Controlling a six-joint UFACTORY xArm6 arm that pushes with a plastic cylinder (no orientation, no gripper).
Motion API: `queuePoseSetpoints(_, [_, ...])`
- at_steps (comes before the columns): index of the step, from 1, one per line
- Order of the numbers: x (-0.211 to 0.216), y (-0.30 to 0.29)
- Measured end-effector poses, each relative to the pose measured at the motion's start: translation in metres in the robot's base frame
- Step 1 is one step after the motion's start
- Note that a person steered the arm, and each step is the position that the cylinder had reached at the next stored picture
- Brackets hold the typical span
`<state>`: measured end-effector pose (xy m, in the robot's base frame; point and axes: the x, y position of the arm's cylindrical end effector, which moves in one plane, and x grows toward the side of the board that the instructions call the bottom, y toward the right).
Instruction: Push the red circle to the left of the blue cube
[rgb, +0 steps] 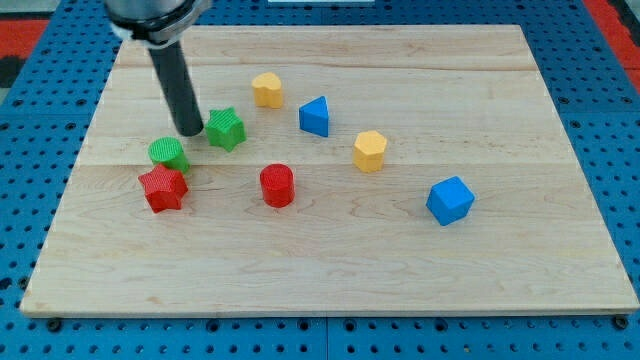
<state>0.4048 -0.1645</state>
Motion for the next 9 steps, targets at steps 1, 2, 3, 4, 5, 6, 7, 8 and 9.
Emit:
queuePoseSetpoints(1, [0.027,0.043])
queuePoseSetpoints(2, [0.039,0.055])
queuePoseSetpoints(3, [0.028,0.085])
queuePoseSetpoints(4, [0.006,0.076])
queuePoseSetpoints(5, [0.001,0.065])
queuePoseSetpoints(6, [0.058,0.091])
queuePoseSetpoints(7, [0.075,0.118])
queuePoseSetpoints(8, [0.069,0.112])
queuePoseSetpoints(9, [0.111,0.127])
